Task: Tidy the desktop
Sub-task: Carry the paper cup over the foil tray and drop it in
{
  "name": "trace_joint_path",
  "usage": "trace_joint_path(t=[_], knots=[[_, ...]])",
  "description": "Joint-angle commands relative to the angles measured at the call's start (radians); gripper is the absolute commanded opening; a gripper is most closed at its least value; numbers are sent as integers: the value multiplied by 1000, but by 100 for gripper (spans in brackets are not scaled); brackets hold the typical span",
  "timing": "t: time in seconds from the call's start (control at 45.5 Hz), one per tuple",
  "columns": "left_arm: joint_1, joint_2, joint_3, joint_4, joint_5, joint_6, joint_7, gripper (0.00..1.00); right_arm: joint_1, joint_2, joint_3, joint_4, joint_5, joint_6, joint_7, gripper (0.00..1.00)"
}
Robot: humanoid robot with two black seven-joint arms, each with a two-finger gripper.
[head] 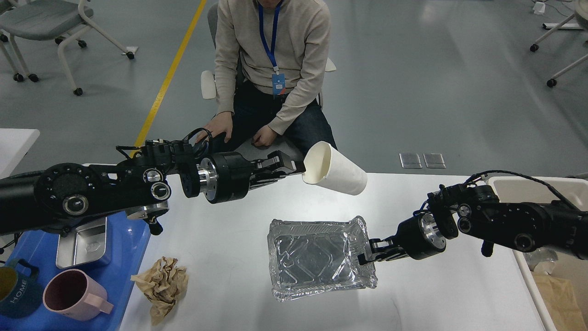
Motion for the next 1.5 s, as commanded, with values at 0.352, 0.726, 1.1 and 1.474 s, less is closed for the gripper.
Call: trace_joint_path(t=[0.352,0.726,1.1,1.474], knots=[[-1,-50,123,-2,5,2,-9,2,-9,-7,-2,-18,0,2,0,0],[22,-93,152,26,2,16,-6,2,0,-4,2,-12,2,2,0,0],[42,-156,172,75,-3,25,12,26,2,-9,1,-6,3,14,2,0],[62,-156,167,84,-9,47,28,64,-9,-6,-15,-7,-5,20,25,0]])
